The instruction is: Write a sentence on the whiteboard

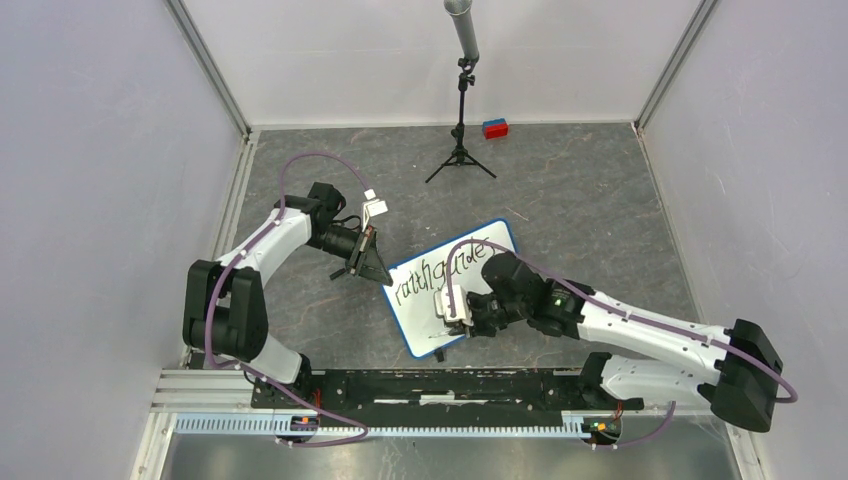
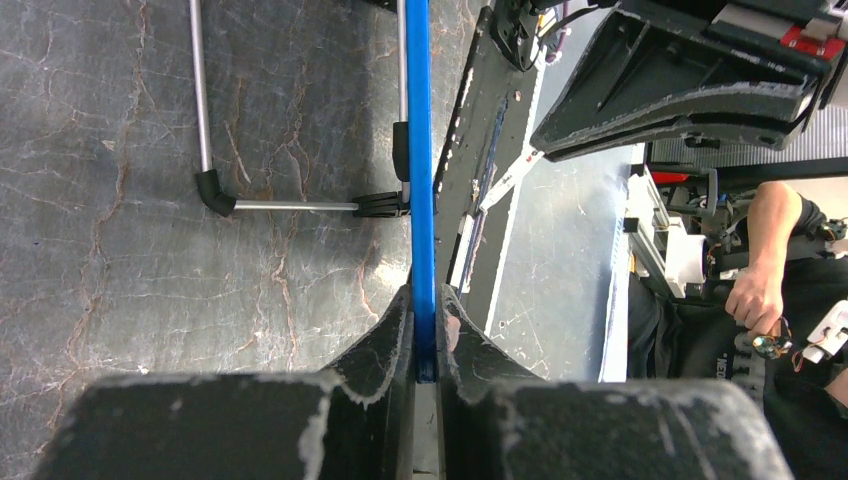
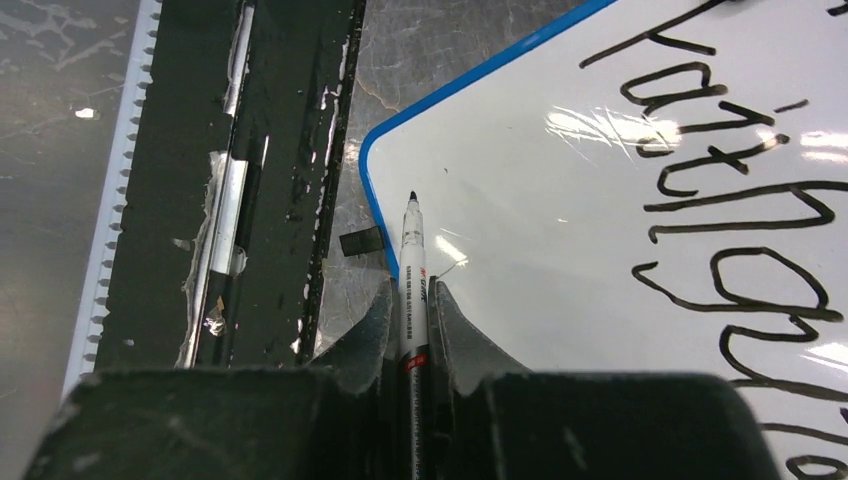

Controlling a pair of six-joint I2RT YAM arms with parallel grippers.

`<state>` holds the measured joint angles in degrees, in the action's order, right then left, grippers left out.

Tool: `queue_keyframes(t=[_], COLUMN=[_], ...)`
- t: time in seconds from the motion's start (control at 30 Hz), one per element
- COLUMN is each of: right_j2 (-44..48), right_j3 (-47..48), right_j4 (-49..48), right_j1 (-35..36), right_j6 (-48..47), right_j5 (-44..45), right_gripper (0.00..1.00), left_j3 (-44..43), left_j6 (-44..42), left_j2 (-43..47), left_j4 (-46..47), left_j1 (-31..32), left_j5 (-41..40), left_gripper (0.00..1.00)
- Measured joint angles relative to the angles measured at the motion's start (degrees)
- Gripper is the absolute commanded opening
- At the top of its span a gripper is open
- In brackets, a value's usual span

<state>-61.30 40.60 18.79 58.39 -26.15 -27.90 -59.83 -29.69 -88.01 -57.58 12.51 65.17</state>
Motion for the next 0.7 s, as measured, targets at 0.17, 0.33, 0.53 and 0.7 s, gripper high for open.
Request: queue_keyframes(t=[0.17, 0.33, 0.53, 0.7], right_j2=[-1.7, -3.1, -4.7, -5.3], right_j3=[0.4, 0.8, 1.3, 1.8], right_j4=[-1.4, -4.2, -6.0, -6.9], right_j1=[2.8, 5.2, 7.8, 8.4], right_j6=[0.6, 1.3, 1.3, 1.2], right_j5=[2.5, 6.8, 11.3, 13.0], right_gripper=[0.00, 0.00, 0.00, 0.00], left_j3=[0.0, 0.0, -0.1, -0.1], left_j6=[0.0, 0.0, 0.0, 0.0], left_j2=[0.0, 0.0, -0.2, -0.3], left_j4=[0.0, 0.0, -0.1, -0.2], left_j1=[0.0, 0.0, 0.0, 0.0], left_j5=[0.0, 0.0, 0.1, 0.3], left_gripper=[0.02, 0.02, 0.02, 0.03])
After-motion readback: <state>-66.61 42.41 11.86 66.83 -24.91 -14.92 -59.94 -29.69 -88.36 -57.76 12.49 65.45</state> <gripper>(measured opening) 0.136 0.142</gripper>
